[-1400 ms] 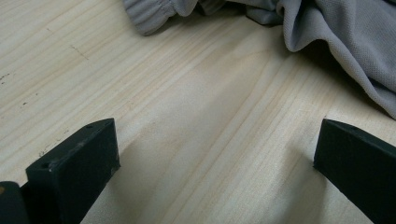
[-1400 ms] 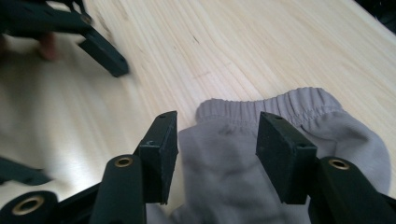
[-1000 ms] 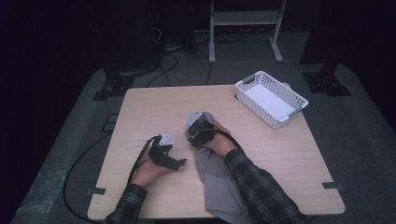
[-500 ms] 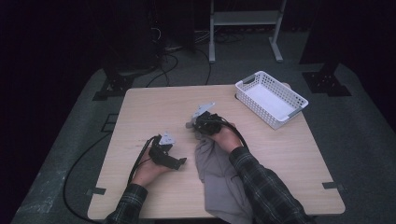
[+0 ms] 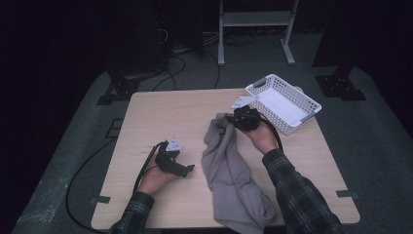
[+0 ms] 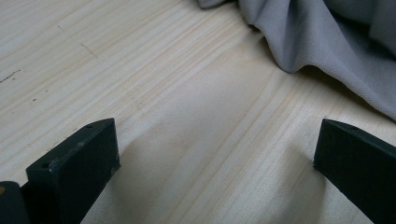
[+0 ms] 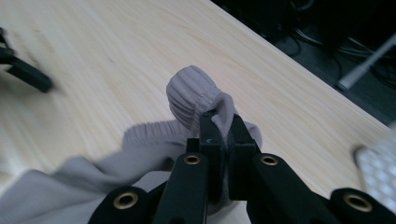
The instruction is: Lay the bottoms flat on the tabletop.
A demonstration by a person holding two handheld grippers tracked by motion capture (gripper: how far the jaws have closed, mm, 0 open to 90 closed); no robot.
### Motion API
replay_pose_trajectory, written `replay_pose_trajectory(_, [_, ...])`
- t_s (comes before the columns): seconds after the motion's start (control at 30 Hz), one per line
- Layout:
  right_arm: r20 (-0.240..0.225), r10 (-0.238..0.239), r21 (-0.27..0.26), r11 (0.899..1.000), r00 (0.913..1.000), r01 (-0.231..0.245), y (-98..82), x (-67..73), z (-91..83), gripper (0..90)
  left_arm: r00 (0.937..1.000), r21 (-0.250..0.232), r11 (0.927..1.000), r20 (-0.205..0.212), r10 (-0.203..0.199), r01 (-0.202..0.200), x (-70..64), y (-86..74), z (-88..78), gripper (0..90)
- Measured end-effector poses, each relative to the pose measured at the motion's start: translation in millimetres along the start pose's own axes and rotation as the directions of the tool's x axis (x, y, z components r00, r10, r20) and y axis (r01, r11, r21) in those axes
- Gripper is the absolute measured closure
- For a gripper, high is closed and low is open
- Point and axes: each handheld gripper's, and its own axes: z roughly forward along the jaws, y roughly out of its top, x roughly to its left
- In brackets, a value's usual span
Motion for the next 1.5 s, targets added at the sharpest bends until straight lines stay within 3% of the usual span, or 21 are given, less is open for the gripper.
replay_pose_trajectory(0.2, [0.055, 0.053, 0.052, 0.997, 0.9971, -0.055, -28.5, -22.0, -5.1, 86.7, 1.0, -0.001, 1.0, 0.0, -0.004, 0.004, -0.2, 0.0, 0.2, 0.0])
replay_pose_trajectory(0.33, [0.083, 0.052, 0.117, 0.991, 0.9952, -0.062, -53.0, -30.2, 1.0, 86.7, 1.0, 0.003, 1.0, -0.005, -0.001, 0.001, 0.3, 0.3, 0.1, 0.0])
replay_pose_trajectory(0.6, [0.124, 0.076, 0.231, 0.967, 0.9893, -0.104, -97.9, -37.3, 19.8, 86.3, 1.0, 0.005, 1.0, -0.004, -0.005, 0.005, 0.2, 0.4, 0.1, 0.0])
replay_pose_trajectory(0.67, [0.124, 0.091, 0.219, 0.969, 0.9881, -0.116, -103.2, -38.6, 18.0, 82.3, 1.0, 0.006, 1.0, -0.004, -0.004, 0.004, 0.2, 0.5, 0.1, 0.0])
replay_pose_trajectory(0.73, [0.137, 0.099, 0.205, 0.97, 0.9856, -0.126, -103.1, -39.6, 11.9, 71.2, 1.0, 0.006, 1.0, -0.004, -0.005, 0.005, 0.2, 0.5, 0.0, 0.0])
replay_pose_trajectory(0.83, [0.137, 0.135, 0.14, 0.978, 0.9814, -0.154, -99.5, -37.9, -6.1, 63.1, 1.0, 0.007, 1.0, -0.005, -0.005, 0.005, 0.1, 0.6, 0.0, 0.0])
replay_pose_trajectory(0.93, [0.118, 0.147, 0.084, 0.984, 0.9821, -0.157, -95.1, -32.5, -27.1, 58.8, 0.9999, 0.006, 0.9999, -0.012, -0.011, 0.011, -0.2, 0.9, 0.3, 0.0])
replay_pose_trajectory(1.03, [0.067, 0.177, 0.038, 0.983, 0.9819, -0.18, -92.6, -21.3, -43.0, 54.9, 0.9997, 0.015, 0.9996, -0.007, -0.025, 0.025, -0.7, 3.8, 0.1, 0.2])
replay_pose_trajectory(1.17, [-0.026, 0.171, 0.013, 0.985, 0.985, -0.17, -89.9, -2.7, -52.7, 51.4, 0.996, -0.029, 0.9978, 0.069, -0.057, 0.059, -2.3, 11.3, -4.4, 6.8])
replay_pose_trajectory(1.3, [-0.12, 0.156, 0.01, 0.988, 0.9805, -0.156, -89.8, 18.9, -53.1, 48.1, 0.9941, -0.056, 0.9983, 0.108, -0.009, 0.015, -15.6, 22.2, -5.5, 13.8])
replay_pose_trajectory(1.37, [-0.133, 0.127, 0.018, 0.992, 0.983, -0.125, -90.2, 29.3, -49.4, 46.5, 0.9929, -0.062, 0.9979, 0.117, 0.022, -0.014, -24.1, 26.9, -3.7, 19.0])
replay_pose_trajectory(1.5, [-0.183, 0.113, 0.043, 0.993, 0.9766, -0.107, -91.7, 43.7, -39.3, 45.0, 0.9919, -0.062, 0.9966, 0.111, 0.061, -0.054, -37.3, 37.3, 4.0, 30.5])
